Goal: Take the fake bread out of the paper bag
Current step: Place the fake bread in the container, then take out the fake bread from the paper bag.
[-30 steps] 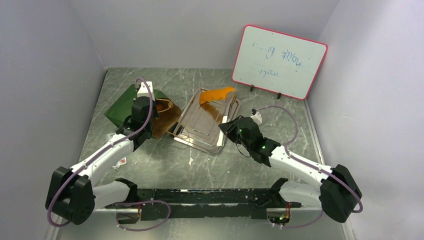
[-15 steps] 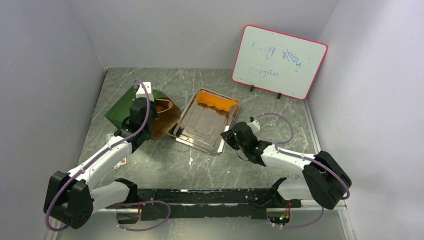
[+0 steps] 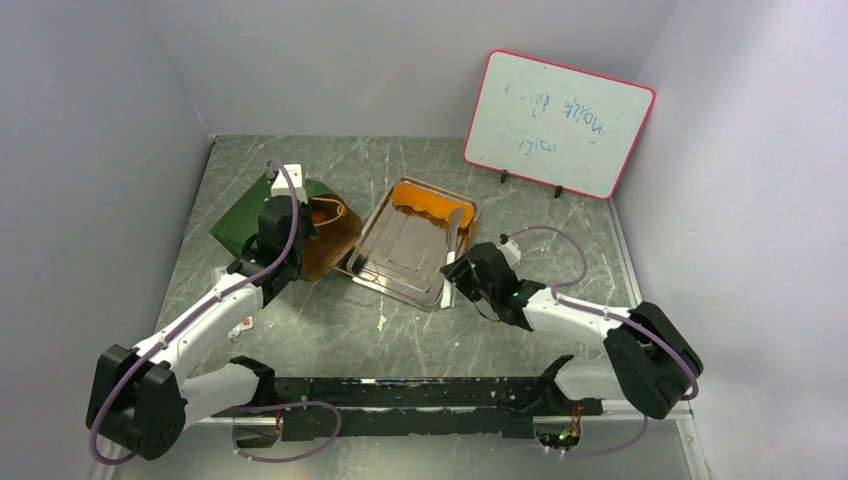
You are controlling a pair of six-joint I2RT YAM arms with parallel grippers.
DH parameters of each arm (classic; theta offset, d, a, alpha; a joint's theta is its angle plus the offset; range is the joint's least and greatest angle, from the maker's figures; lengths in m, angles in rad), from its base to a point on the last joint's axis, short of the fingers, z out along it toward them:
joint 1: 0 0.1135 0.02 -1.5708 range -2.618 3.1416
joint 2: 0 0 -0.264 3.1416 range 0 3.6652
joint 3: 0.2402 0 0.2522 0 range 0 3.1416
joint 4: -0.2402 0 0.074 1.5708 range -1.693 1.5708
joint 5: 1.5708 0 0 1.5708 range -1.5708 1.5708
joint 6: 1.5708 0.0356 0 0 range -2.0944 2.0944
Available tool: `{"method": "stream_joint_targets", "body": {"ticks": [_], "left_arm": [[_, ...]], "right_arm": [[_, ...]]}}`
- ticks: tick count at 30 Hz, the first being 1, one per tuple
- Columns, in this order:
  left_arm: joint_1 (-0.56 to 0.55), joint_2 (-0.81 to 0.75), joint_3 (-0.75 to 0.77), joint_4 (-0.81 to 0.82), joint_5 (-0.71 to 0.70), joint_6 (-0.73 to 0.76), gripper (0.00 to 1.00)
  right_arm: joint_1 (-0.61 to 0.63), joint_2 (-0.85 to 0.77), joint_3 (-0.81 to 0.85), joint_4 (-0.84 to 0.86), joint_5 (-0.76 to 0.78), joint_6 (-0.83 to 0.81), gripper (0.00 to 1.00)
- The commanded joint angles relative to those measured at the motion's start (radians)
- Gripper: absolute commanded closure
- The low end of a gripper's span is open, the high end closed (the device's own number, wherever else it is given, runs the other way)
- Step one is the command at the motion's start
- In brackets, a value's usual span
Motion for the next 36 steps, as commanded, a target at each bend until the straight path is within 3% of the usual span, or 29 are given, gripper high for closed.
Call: {"method": "stream_joint_targets", "body": {"ticks": [1,18,32,36], "left_arm": [[0.007,-0.020,-0.002,0.030,0.020,-0.010,0.93],[0.008,-0.032,-0.003,0.015,0.032,-0.007,0.93],[0.009,-0.050,-0.017,-0.007,0.095,0.017,0.93],[0.009,-0.059,-0.018,-0.016,0.109,0.025,0.93]], "right_arm": [[-0.008,-0.048,-0.006,-0.031,-0.013,0.002,0.58],[0.065,-0.228,-0.007,-0.233,-0.007,-0.044,0.60],[0.376,-0.291,0.165,-0.463,0.201,-0.172,0.67],[0.412,-0.313,0.185,-0.488,0.229,-0.184,0.69]]}}
